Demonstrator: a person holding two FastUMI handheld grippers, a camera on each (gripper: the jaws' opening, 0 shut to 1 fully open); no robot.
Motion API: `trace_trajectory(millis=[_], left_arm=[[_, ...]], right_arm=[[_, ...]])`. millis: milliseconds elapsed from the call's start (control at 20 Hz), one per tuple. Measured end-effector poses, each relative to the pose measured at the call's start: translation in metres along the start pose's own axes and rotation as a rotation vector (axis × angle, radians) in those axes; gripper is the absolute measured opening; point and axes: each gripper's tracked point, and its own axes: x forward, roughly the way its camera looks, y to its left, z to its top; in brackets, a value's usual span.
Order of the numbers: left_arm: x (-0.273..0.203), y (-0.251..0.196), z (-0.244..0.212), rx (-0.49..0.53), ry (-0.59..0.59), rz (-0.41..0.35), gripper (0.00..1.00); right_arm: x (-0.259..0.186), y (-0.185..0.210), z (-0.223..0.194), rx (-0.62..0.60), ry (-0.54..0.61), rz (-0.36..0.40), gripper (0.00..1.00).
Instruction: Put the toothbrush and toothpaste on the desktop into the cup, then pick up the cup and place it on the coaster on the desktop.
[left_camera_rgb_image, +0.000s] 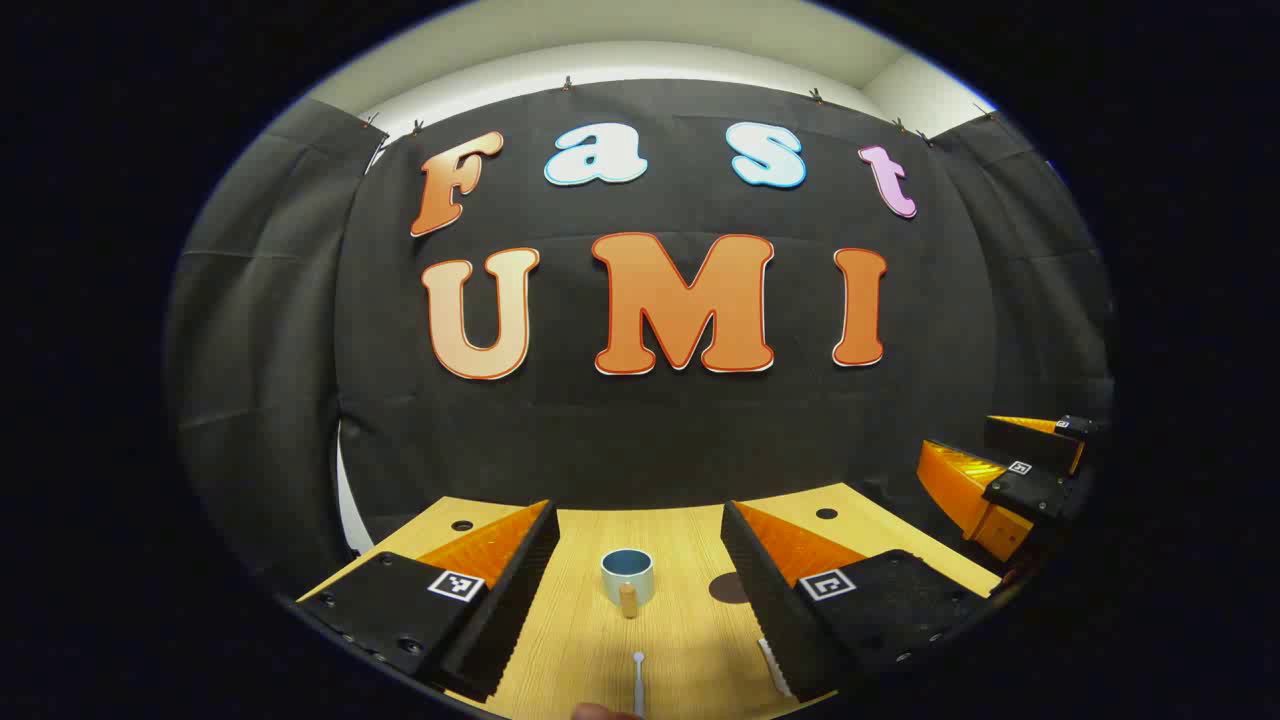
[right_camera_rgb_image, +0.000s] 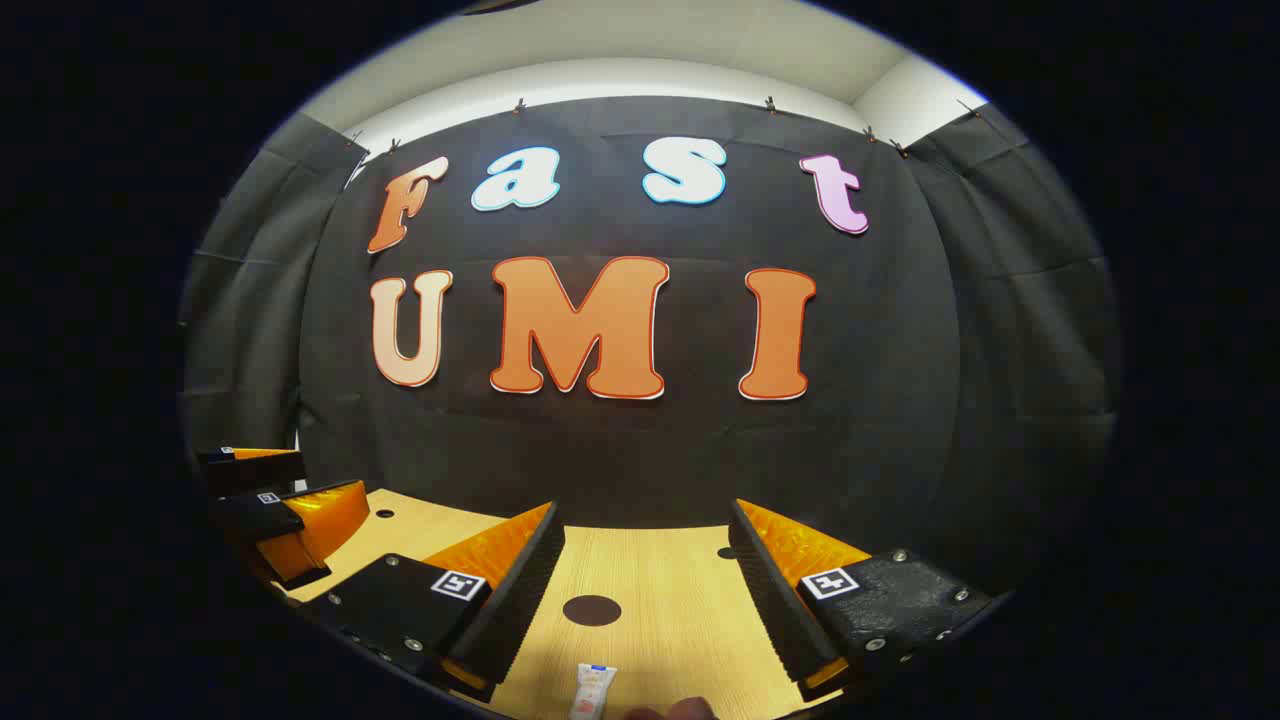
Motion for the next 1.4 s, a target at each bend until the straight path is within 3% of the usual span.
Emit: trace_trajectory(millis=[1050,1400], left_arm=[[0.001,0.000,0.001,0.015,0.016,0.002,0.98],[0.004,-0.004,-0.035,0.009,0.109,-0.016,0.98]], right_arm=[[0.001,-0.016,-0.016,0.013,0.036,-0.025,0.99],[0.000,-0.012,-0.040,0.001,0.090,-0.003,0.99]])
